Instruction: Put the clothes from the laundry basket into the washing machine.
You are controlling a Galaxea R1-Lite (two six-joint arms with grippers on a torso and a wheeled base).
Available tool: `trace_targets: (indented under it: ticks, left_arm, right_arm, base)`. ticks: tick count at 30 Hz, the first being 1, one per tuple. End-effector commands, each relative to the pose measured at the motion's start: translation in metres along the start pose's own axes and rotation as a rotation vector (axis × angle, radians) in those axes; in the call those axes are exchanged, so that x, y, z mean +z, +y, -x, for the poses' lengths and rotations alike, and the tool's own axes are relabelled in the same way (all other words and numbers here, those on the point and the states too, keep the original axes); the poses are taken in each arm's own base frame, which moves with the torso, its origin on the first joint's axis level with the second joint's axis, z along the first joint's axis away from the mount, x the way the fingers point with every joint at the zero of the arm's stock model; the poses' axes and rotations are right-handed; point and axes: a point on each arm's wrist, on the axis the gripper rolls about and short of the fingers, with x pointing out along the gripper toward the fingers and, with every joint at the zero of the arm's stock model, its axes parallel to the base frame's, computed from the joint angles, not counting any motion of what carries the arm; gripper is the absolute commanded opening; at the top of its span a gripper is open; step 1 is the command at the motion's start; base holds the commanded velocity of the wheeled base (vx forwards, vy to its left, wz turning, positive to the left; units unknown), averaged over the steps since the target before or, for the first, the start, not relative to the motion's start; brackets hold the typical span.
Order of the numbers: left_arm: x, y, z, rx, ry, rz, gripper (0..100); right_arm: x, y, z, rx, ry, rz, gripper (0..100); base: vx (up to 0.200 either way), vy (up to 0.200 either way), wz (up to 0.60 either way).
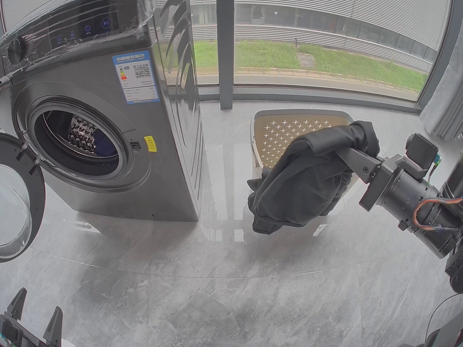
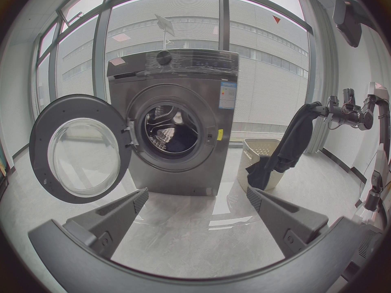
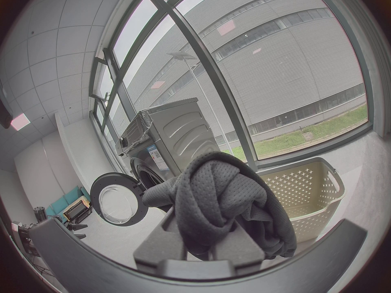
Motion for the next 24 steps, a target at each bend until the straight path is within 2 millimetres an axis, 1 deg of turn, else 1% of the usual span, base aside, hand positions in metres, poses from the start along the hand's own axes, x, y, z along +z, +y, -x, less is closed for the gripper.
trace_targets:
  ticks: [1,14,20,24]
  left_arm:
    - [-0.0049,0.0002,-0.0001,-0.001,0.002,0.001,100]
    - [-0.0047,0.0002,-0.0001,-0.001,0.001,0.002,100]
    - [-0.0047,0.0002,-0.0001,-0.001,0.001,0.001,100]
    - [-0.0047,0.0002,-0.0001,-0.001,0.001,0.001,100]
  right_arm:
    - [-0.0007,0.0001,-0.0007,0.000,0.002,-0.001,0]
    - [-0.0023,-0.0003,-0.0013,-0.003,0.008,-0.001,0]
    - [-0.0026,-0.0004,-0.0011,-0.003,0.010,-0.002,0]
    - [-0.0049,-0.0008,-0.0022,-0.004,0.017,-0.002,0]
  base:
    - [0.000,0.200,0.00]
    - [0.000,0.200,0.00]
    - [0.000,0.000,0.00]
    - [-0.200,0.000,0.00]
